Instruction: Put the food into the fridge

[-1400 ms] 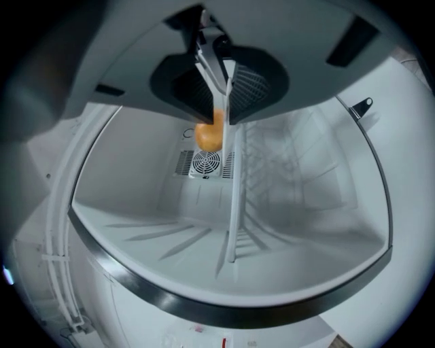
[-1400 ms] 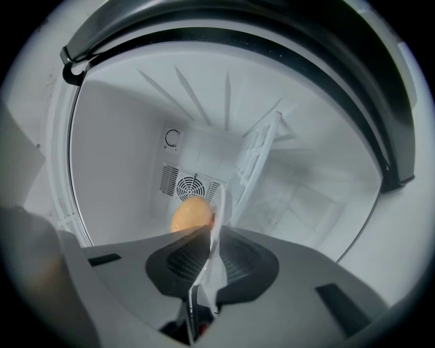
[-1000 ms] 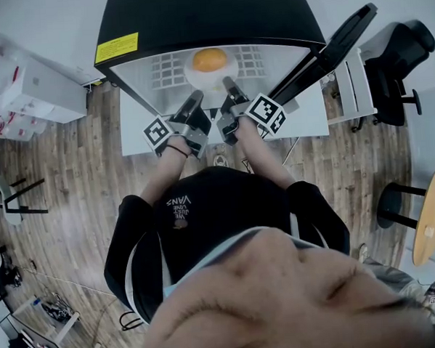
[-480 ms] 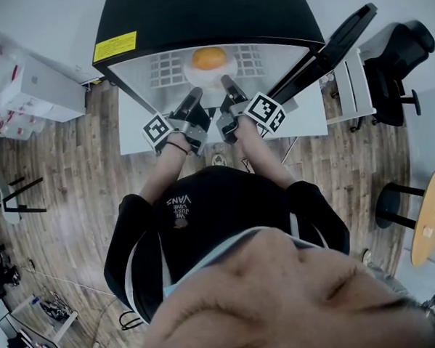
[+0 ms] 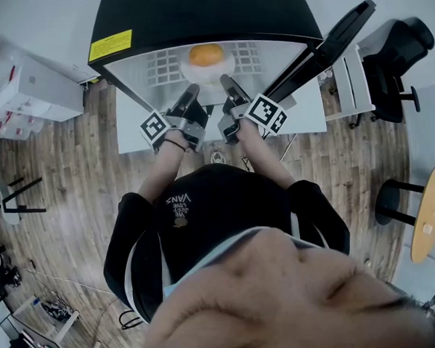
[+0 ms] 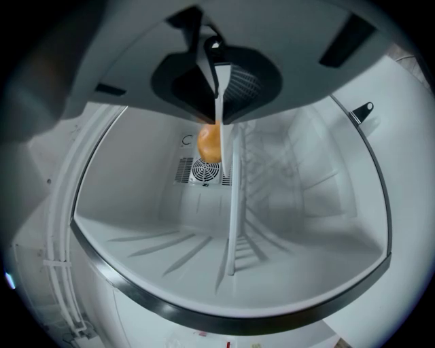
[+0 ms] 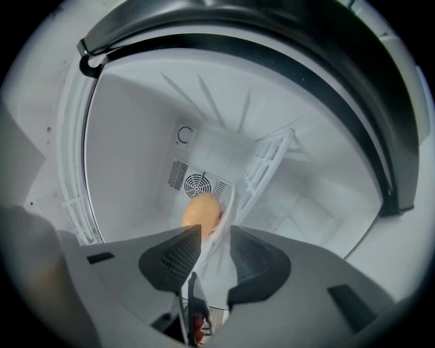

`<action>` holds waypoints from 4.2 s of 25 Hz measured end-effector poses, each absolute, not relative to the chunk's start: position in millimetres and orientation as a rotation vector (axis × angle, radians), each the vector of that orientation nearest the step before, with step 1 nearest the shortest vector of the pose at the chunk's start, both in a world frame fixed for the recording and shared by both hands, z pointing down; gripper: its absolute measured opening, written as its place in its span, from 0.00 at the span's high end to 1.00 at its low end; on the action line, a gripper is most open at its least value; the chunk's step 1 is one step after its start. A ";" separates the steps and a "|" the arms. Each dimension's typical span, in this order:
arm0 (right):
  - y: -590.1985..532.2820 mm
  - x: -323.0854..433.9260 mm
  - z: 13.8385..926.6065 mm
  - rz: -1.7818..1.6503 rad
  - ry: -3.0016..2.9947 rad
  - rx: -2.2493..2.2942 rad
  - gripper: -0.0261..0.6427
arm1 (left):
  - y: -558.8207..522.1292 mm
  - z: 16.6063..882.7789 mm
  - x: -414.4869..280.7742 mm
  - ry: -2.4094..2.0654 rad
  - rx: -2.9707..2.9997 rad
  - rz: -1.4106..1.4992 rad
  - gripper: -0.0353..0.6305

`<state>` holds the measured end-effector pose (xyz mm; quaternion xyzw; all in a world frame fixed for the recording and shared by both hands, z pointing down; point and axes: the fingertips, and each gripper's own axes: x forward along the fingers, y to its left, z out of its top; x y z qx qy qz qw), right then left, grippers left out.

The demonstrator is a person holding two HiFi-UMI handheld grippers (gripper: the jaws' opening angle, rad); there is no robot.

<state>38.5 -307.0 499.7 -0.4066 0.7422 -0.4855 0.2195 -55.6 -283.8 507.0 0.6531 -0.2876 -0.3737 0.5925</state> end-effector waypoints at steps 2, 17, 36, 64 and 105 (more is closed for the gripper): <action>-304.9 39.3 499.6 -1.311 2.093 -1.147 0.78 | -284.3 507.1 -56.0 -0.667 1.520 -0.870 0.88; -291.5 47.2 499.4 -1.166 2.250 -1.252 0.80 | -284.7 500.9 -56.9 -0.665 1.596 -0.855 0.88; -287.4 37.7 503.2 -1.002 2.476 -1.355 0.94 | -279.1 497.2 -51.3 -0.831 1.951 -0.648 0.88; -301.2 35.6 499.8 -0.938 2.512 -1.385 0.94 | -290.7 503.5 -49.9 -0.943 2.121 -0.439 0.88; -314.5 33.2 496.1 -0.872 2.534 -1.425 0.94 | -301.9 500.5 -55.6 -0.982 2.197 -0.404 0.88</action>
